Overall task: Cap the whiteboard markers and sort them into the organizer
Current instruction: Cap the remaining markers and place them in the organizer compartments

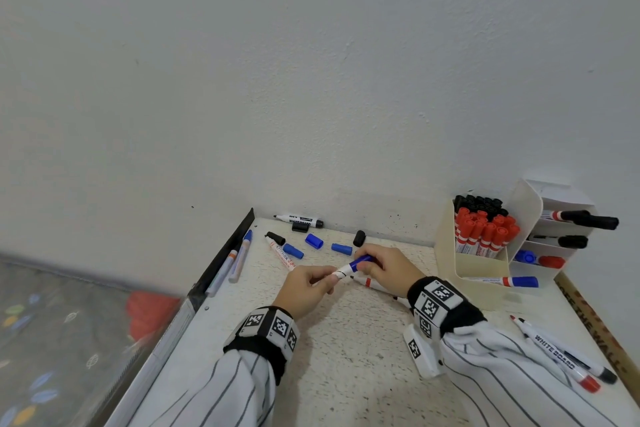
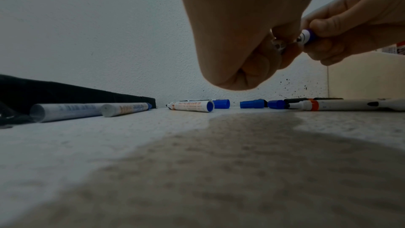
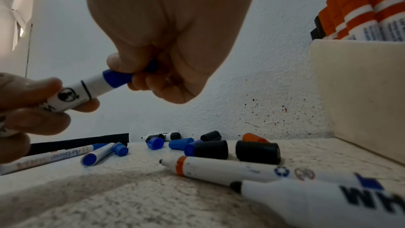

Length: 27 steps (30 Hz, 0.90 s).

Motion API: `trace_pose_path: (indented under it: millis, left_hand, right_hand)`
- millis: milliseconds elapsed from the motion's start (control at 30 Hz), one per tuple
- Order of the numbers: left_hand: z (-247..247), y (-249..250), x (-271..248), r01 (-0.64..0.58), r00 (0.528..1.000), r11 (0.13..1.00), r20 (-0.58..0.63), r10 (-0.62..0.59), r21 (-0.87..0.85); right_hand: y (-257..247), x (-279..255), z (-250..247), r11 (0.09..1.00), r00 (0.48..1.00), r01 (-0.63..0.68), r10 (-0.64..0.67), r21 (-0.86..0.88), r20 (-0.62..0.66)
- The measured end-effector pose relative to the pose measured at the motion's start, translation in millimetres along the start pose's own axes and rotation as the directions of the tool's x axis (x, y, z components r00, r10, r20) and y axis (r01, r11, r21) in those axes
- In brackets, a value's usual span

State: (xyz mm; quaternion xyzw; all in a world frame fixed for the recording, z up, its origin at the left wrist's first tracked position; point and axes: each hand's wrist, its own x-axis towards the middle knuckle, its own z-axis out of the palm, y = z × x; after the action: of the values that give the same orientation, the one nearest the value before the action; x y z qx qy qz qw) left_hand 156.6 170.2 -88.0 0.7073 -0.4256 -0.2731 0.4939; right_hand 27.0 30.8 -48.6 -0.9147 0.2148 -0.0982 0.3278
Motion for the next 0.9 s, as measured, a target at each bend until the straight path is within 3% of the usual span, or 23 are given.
trace_pose_path:
  millis: [367,600,900]
  left_hand:
    - [0,3,-2,0.027,0.999,0.995,-0.021,-0.026,0.092]
    - [0,4,-1,-0.021,0.994,0.975,-0.104,0.046,0.222]
    - [0,1,-1,0.003,0.997,0.985,0.074,-0.016,0.173]
  right_hand:
    - [4,-13,20,0.983,0.986,-0.106,0.124,0.15,-0.115]
    - [5,-10,22,0.967,0.971,-0.169,0.196,0.19,-0.134]
    - [5,-11,25,0.976,0.981,-0.159,0.173,0.147,-0.088]
